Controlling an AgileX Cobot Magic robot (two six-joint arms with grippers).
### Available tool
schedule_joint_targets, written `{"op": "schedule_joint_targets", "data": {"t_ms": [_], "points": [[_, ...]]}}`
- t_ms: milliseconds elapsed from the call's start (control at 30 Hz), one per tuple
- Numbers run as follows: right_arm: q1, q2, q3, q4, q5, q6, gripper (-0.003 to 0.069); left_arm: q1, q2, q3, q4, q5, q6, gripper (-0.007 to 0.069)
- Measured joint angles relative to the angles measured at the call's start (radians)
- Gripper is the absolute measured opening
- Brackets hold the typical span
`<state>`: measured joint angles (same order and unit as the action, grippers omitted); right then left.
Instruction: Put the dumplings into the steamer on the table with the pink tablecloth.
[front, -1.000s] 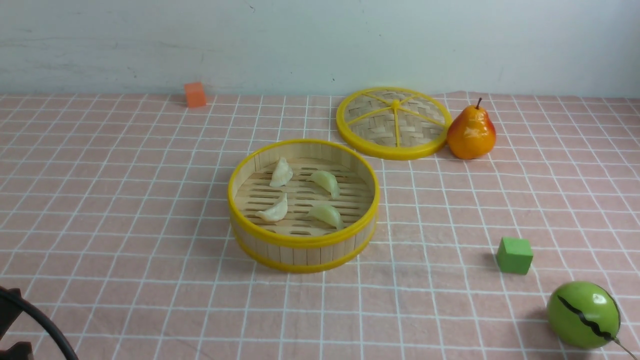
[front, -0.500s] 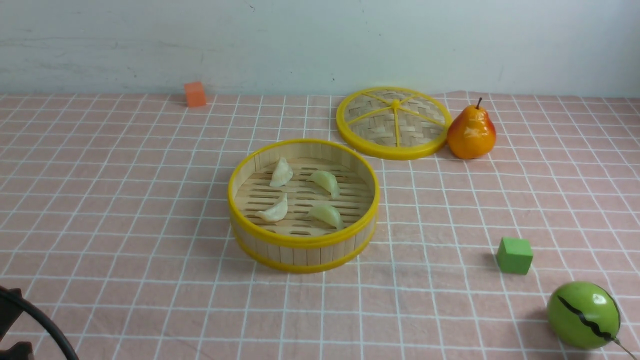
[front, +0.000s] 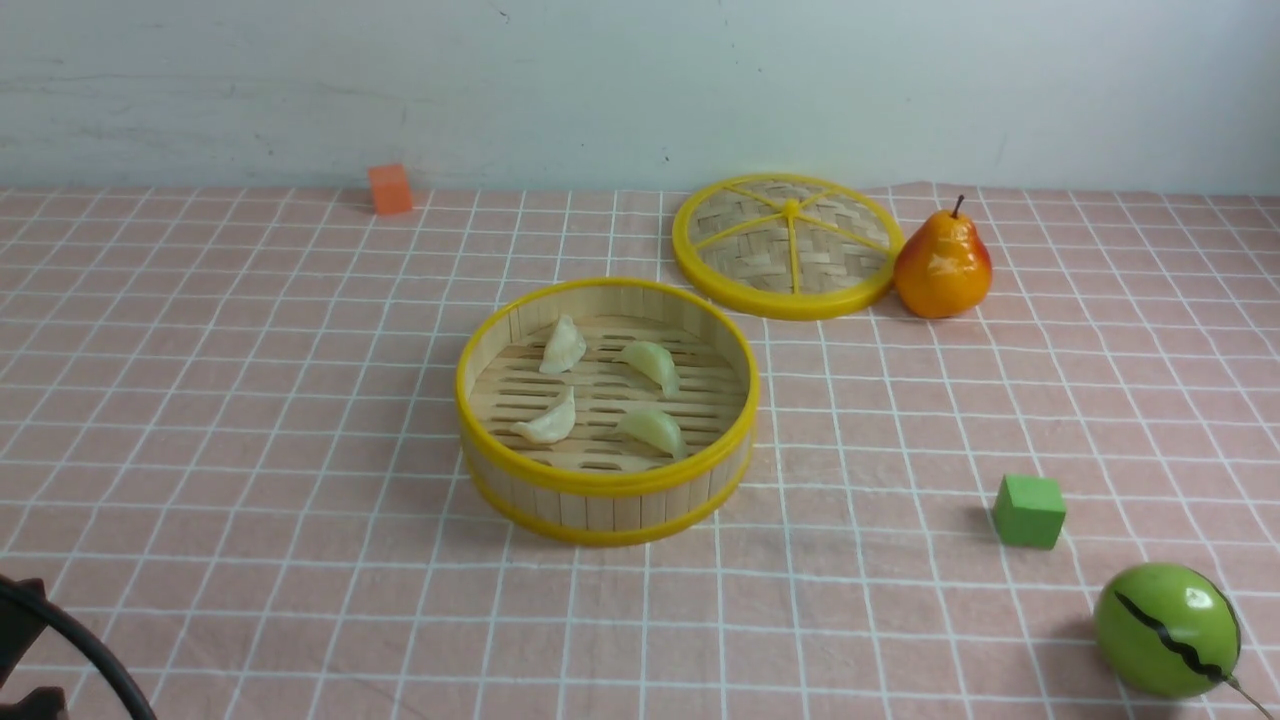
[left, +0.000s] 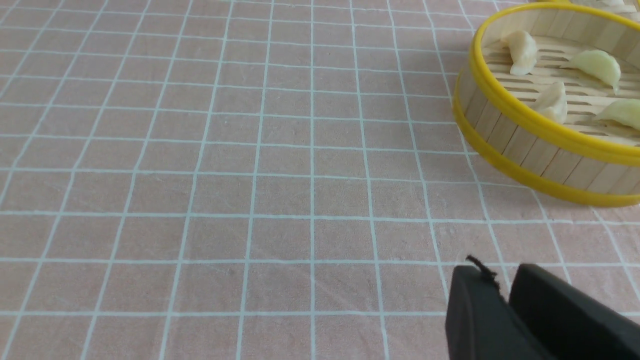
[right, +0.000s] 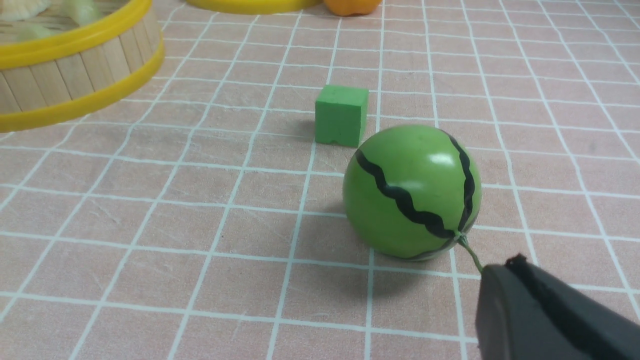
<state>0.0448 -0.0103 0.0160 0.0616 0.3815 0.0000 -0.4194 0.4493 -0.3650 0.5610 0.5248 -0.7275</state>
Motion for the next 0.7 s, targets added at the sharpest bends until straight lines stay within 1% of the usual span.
{"op": "schedule_joint_targets", "data": {"t_ms": [100,133,167,200,233,267,300,333,367,400,433,500,533,567,600,633,700], "points": [[0.000,0.000,0.000,0.000,0.000,0.000,-0.0001,0.018,-0.047,0.022,0.003,0.009,0.000,0.0102],[0.000,0.000,0.000,0.000,0.000,0.000,-0.0001,0.051,-0.109,0.044,-0.010,0.012,0.000,0.0105],[0.000,0.000,0.000,0.000,0.000,0.000,-0.0001,0.056,-0.109,0.046,-0.013,0.012,0.000,0.0105],[0.000,0.000,0.000,0.000,0.001,0.000,0.0000,0.101,-0.160,0.067,-0.050,0.014,0.000,0.0106],[0.000,0.000,0.000,0.000,0.001,0.000,0.0000,0.108,-0.173,0.070,-0.056,0.014,0.000,0.0106],[0.000,0.000,0.000,0.000,0.001,0.000,0.0001,0.136,-0.200,0.082,-0.082,0.018,0.003,0.0106],[0.000,0.000,0.000,0.000,0.001,0.000,0.0001,0.211,-0.262,0.118,-0.155,0.024,0.006,0.0106],[0.000,0.000,0.000,0.000,0.001,0.000,0.0002,0.218,-0.277,0.121,-0.163,0.024,0.006,0.0106],[0.000,0.000,0.000,0.000,0.001,0.000,0.0003,0.248,-0.300,0.136,-0.194,0.024,0.007,0.0106],[0.000,0.000,0.000,0.000,0.001,0.000,0.0005,0.307,-0.376,0.172,-0.252,0.020,0.013,0.0107],[0.000,0.000,0.000,0.000,0.002,0.000,0.0007,0.327,-0.406,0.187,-0.272,0.014,0.020,0.0106],[0.000,0.000,0.000,0.000,0.002,0.000,0.0010,0.360,-0.451,0.224,-0.308,-0.009,0.058,0.0106],[0.000,0.000,0.000,0.000,0.002,0.000,0.0011,0.367,-0.456,0.244,-0.322,-0.021,0.091,0.0106],[0.000,0.000,0.000,0.000,0.002,0.000,0.0011,0.369,-0.458,0.248,-0.324,-0.023,0.098,0.0106],[0.000,0.000,0.000,0.000,0.003,0.000,0.0013,0.373,-0.460,0.273,-0.339,-0.047,0.162,0.0106],[0.000,0.000,0.000,0.000,0.003,0.000,0.0013,0.374,-0.460,0.279,-0.345,-0.051,0.182,0.0106],[0.000,0.000,0.000,0.000,0.003,0.000,0.0014,0.374,-0.460,0.311,-0.371,-0.062,0.282,0.0106]]}}
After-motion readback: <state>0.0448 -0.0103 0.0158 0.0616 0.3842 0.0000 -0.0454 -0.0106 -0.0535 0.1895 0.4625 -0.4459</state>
